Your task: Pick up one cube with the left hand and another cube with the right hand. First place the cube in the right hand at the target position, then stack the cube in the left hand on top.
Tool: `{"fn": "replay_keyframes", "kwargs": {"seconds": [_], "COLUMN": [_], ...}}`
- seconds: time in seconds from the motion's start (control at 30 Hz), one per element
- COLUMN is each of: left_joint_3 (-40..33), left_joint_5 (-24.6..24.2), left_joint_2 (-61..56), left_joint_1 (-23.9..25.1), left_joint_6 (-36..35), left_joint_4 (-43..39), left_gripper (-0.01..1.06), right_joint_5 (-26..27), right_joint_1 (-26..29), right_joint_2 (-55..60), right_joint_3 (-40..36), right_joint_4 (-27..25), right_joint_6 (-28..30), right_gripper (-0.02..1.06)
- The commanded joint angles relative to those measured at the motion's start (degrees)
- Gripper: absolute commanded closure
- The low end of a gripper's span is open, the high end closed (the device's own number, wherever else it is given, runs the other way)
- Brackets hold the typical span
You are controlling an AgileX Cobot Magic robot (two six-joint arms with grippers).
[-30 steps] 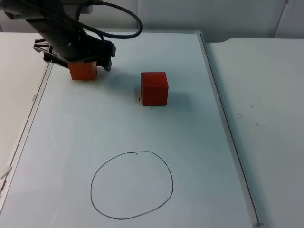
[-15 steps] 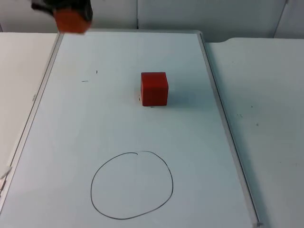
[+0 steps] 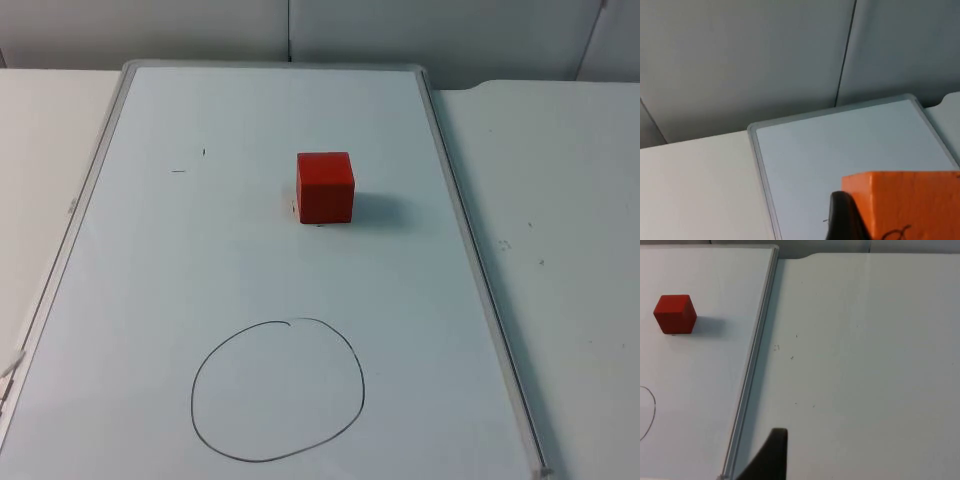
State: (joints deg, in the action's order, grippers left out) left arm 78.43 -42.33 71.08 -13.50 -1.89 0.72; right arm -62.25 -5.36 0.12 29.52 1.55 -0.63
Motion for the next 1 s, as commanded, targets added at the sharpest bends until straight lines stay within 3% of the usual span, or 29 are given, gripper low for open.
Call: {"fn": "replay_keyframes", "kwargs": {"seconds": [0.0, 0.1, 0.13, 0.27, 0.5, 0.63, 0.83, 0.97], "left_joint_3": [-6.07, -21.57, -21.57, -34.91, -41.93, -42.86, -44.76, -47.92], "left_joint_5": [2.50, 4.27, 4.27, 4.10, -1.00, -6.72, -6.23, -4.25], "left_joint_2": [-6.20, -20.40, -20.40, -37.65, -51.65, -56.02, -56.28, -56.28], "left_joint_1": [-0.24, -0.24, -0.24, -0.24, -0.24, -0.24, -0.24, -0.24], "left_joint_6": [-2.37, -5.78, -5.78, -6.30, -7.36, -8.14, -8.14, -8.14], "left_joint_4": [-1.79, -2.96, -2.96, -3.68, -7.56, -11.73, -11.34, -11.31], "left_gripper": [1.05, 1.05, 1.05, 1.05, 1.05, 1.05, 1.05, 1.05], "right_joint_5": [0.52, 0.52, 0.52, 0.52, 0.64, 1.13, 3.73, 9.20], "right_joint_1": [0.31, 0.31, 0.31, 0.31, 0.31, 0.31, 0.31, 0.31], "right_joint_2": [-0.12, -0.12, -0.12, -0.12, -0.12, -0.12, 3.99, 15.42], "right_joint_3": [-0.30, -0.30, -0.30, -0.30, -0.30, 0.26, 2.60, 6.70], "right_joint_4": [0.08, 0.08, 0.08, -0.34, -1.55, -6.75, -13.16, -19.14], "right_joint_6": [-0.05, -0.05, -0.05, 0.63, 2.06, 6.88, 11.17, 17.34], "right_gripper": [0.00, 0.00, 0.00, 0.00, 0.00, 0.00, 0.02, 0.02]}}
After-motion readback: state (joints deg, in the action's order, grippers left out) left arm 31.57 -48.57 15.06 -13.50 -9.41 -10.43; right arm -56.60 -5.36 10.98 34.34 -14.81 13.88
